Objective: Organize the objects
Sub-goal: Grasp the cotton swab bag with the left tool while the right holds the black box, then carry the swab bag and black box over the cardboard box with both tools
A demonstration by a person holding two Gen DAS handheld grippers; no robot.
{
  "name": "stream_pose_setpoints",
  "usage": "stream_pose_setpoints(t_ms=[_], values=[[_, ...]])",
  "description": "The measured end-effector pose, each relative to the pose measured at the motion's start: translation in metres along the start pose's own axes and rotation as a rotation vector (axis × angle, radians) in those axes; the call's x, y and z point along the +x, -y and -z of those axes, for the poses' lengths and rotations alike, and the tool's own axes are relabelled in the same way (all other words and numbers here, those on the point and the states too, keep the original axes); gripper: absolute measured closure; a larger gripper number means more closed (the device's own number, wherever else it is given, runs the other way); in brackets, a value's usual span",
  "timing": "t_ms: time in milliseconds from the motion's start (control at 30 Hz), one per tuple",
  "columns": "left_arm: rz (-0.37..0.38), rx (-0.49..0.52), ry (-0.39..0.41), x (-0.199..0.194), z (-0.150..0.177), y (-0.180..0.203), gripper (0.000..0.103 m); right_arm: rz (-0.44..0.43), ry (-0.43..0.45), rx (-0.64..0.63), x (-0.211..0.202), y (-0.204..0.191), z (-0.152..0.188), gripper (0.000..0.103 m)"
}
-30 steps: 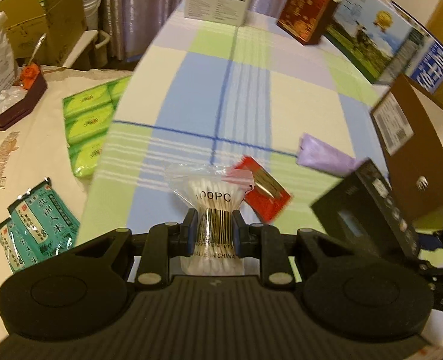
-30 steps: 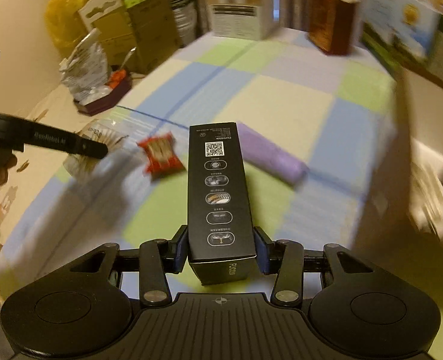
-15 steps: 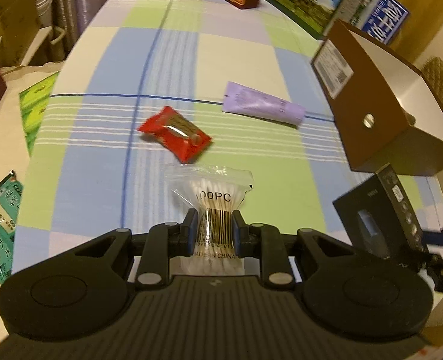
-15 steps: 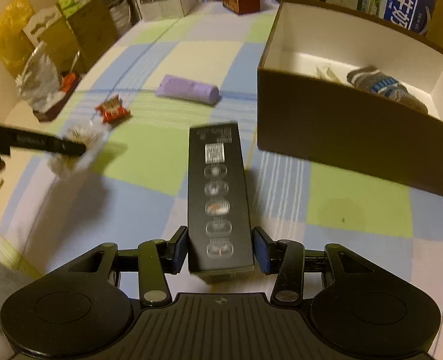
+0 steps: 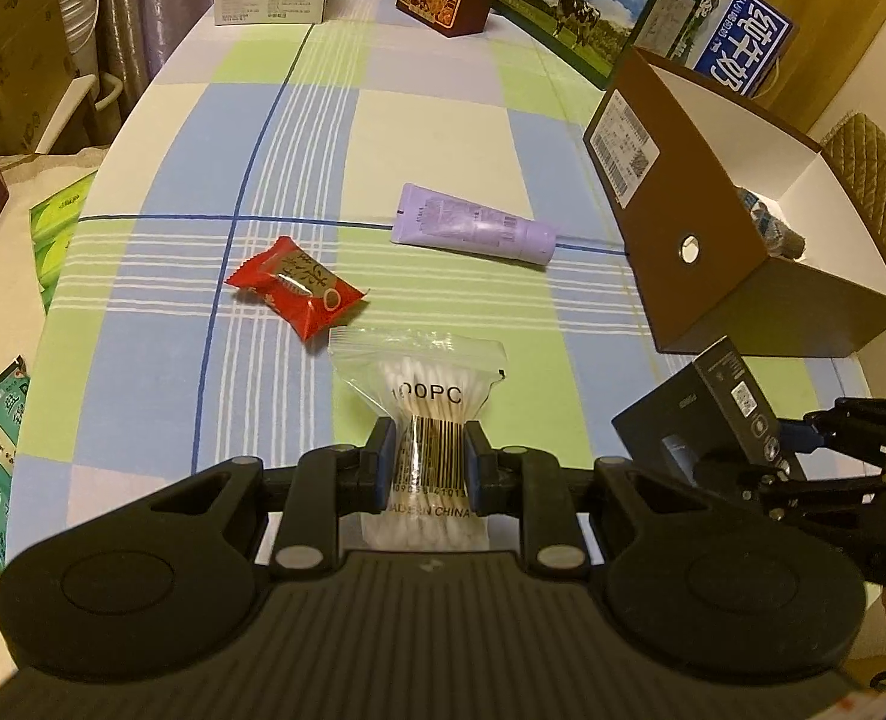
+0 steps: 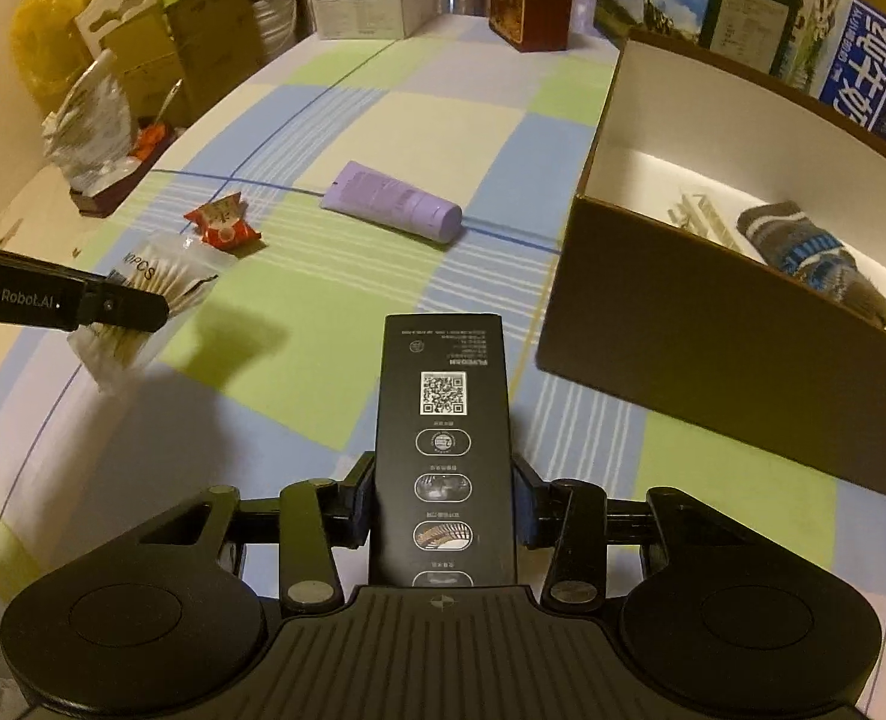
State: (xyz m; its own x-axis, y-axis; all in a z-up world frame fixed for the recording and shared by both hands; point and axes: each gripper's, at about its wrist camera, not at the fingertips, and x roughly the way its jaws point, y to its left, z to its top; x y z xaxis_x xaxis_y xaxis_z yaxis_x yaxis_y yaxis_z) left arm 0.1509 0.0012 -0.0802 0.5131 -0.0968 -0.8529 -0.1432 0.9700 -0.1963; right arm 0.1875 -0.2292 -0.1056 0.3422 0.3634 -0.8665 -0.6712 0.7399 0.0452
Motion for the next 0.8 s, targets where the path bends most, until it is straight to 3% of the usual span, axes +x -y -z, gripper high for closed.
stream_pose_setpoints(t_ms=[333, 567, 800], values=[[0.029, 0.043, 0.017, -0.003, -0.007, 0.043, 0.084, -0.059, 0.062, 0.06, -0.054, 0.037, 0.014, 0.062], [0.098, 0.115, 0.056, -0.008, -0.023, 0.095, 0.084, -0.047, 0.166, 0.147, -0.111, 0.081, 0.02, 0.062], [0.153, 0.199, 0.128, -0.009, -0.058, 0.15, 0.084, 0.005, 0.273, 0.178, -0.158, 0.133, 0.004, 0.063]])
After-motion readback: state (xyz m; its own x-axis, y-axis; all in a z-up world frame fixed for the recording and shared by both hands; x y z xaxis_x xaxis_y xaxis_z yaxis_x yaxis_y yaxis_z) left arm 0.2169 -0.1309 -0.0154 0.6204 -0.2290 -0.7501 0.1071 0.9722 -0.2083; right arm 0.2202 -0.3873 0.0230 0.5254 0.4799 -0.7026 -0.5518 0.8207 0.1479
